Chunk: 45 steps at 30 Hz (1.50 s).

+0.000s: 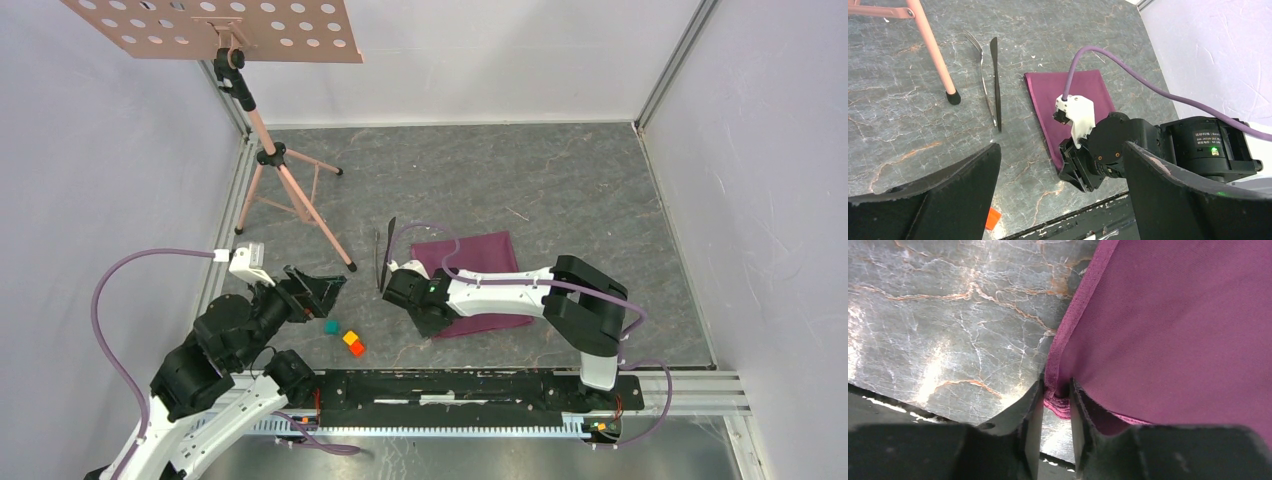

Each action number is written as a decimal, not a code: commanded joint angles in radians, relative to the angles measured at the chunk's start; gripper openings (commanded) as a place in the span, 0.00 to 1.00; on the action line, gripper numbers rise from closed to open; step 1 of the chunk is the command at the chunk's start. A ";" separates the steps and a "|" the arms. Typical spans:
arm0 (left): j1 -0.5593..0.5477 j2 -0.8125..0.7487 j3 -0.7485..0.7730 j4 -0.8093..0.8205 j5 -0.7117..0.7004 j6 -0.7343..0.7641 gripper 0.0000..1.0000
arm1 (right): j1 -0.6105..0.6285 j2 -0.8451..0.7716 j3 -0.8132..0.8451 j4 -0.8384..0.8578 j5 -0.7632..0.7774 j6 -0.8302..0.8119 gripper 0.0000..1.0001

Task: Fold the napkin into a case and place the utensils inside
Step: Pick up the lower triangle-folded napkin from the center of the board.

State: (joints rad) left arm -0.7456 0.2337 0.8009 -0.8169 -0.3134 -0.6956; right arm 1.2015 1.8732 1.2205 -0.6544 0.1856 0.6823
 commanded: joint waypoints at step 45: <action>0.117 1.305 -0.116 0.978 0.346 -0.566 0.57 | -0.511 -0.728 -0.986 1.118 -0.716 0.015 0.00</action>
State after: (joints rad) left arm -0.6323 1.5291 0.6556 0.0883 0.0380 -1.2018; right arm 0.7074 1.1591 0.2523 0.3706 -0.4862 0.6872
